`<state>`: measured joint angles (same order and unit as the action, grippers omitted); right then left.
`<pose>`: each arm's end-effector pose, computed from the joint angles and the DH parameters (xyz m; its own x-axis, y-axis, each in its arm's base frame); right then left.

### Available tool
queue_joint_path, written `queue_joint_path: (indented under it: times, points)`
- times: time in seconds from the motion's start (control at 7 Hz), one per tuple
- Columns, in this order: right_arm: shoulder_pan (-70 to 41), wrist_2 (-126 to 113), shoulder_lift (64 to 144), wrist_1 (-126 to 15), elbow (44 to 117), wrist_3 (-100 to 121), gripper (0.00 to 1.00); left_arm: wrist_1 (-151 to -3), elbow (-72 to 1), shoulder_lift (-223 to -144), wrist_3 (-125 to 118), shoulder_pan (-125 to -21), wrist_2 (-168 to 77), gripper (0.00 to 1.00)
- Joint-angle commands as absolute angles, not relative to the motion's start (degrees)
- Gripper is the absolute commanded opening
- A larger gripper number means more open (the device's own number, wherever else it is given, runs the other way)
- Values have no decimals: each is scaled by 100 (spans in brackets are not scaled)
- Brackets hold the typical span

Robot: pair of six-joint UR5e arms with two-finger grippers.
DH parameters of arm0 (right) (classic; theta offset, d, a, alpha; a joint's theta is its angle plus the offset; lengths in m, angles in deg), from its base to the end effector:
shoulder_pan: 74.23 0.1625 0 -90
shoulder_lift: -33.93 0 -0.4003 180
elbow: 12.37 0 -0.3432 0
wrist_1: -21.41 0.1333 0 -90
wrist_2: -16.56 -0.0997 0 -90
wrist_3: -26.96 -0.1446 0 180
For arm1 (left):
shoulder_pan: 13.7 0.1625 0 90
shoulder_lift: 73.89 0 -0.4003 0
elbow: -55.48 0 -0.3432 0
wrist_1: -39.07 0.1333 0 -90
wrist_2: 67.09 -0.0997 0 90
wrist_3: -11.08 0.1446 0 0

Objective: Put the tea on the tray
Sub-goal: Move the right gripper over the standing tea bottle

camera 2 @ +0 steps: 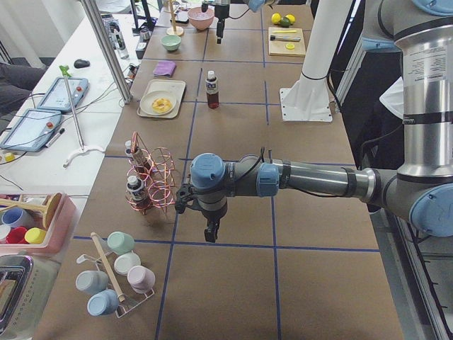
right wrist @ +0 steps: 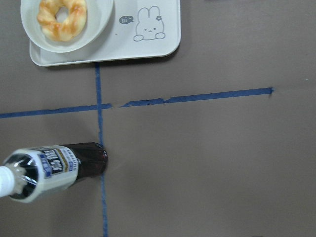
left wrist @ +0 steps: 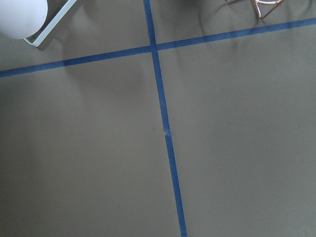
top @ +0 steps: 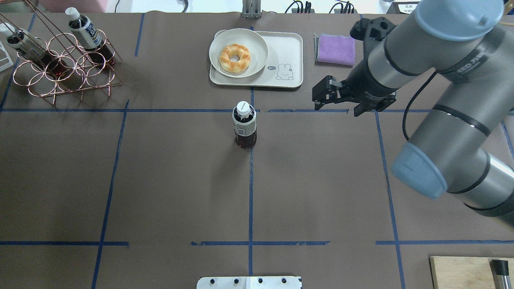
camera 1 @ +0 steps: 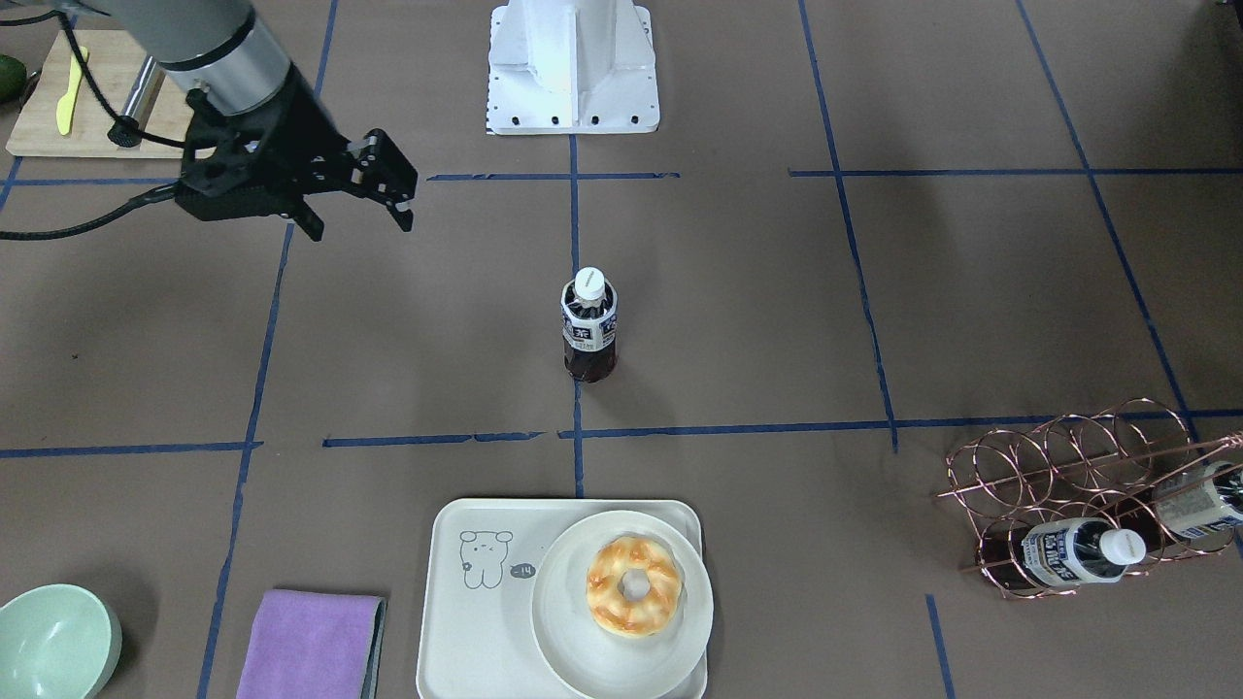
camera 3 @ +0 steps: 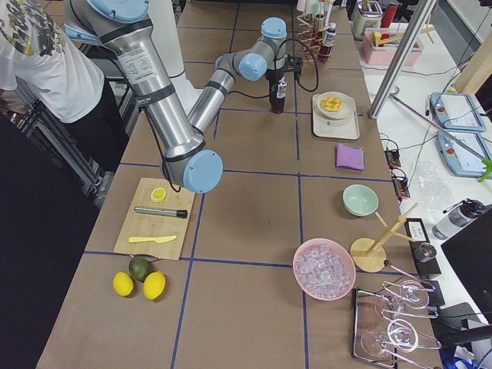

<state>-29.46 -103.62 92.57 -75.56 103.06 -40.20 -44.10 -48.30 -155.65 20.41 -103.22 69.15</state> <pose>-0.3521 -0.4347 0.2217 0.5526 0.0755 0.8300 -0.1320 0.9913 -0.0024 -0.0257 -0.3819 0.6278 0.6812 0.1517 -0.7162 -0.1204 0.9882 0.0948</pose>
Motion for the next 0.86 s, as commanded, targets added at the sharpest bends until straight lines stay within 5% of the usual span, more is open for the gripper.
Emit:
queue_joint_path:
  times: [0.0, 0.71]
  points:
    - [-3370, -9763, 8406, -7701, 9761, -4607, 100, -4407, -4797, -15571, 2040, -10326, 6949, 100]
    - [-3793, -9181, 6832, -8309, 8338, -4547, 99, -4416, -4780, -15571, 2022, -10326, 6949, 100]
